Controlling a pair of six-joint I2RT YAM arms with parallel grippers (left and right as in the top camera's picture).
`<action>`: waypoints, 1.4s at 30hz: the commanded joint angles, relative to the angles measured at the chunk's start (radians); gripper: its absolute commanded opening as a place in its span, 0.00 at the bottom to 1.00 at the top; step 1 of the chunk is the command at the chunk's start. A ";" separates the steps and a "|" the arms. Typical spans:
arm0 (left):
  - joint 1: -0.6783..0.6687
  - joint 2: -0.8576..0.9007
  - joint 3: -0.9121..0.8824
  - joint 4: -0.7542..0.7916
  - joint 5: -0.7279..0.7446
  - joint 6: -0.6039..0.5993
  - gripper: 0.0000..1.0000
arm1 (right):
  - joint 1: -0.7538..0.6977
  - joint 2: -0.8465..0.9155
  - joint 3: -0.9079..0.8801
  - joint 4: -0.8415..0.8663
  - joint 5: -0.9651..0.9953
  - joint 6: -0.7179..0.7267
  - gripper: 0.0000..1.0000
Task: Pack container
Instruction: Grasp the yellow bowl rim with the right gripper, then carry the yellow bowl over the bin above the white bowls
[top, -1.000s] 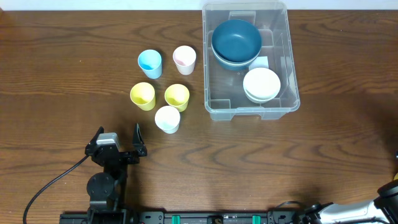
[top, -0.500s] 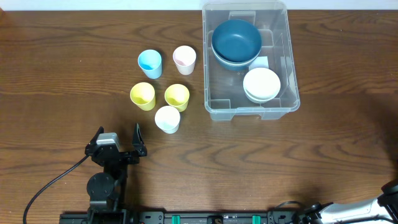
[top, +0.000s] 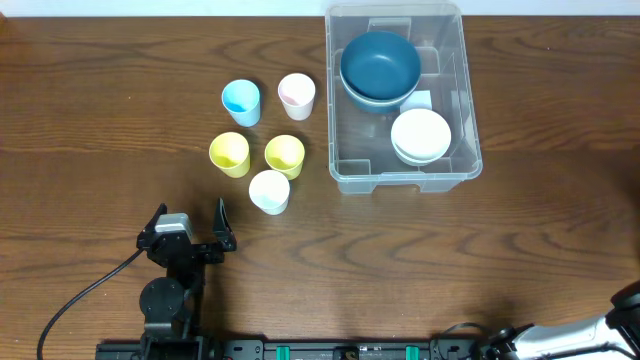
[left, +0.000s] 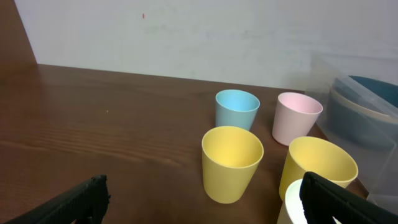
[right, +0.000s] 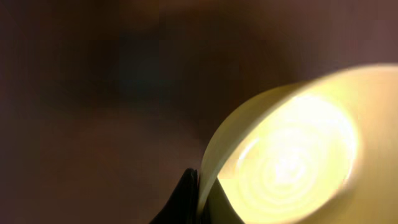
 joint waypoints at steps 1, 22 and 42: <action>0.005 -0.005 -0.023 -0.032 -0.012 0.017 0.98 | 0.103 -0.014 0.199 -0.053 -0.208 -0.021 0.01; 0.005 -0.005 -0.023 -0.032 -0.012 0.017 0.98 | 1.086 -0.008 0.869 -0.364 -0.148 -0.103 0.01; 0.005 -0.005 -0.023 -0.032 -0.012 0.017 0.98 | 1.389 0.000 0.534 -0.142 0.044 -0.263 0.01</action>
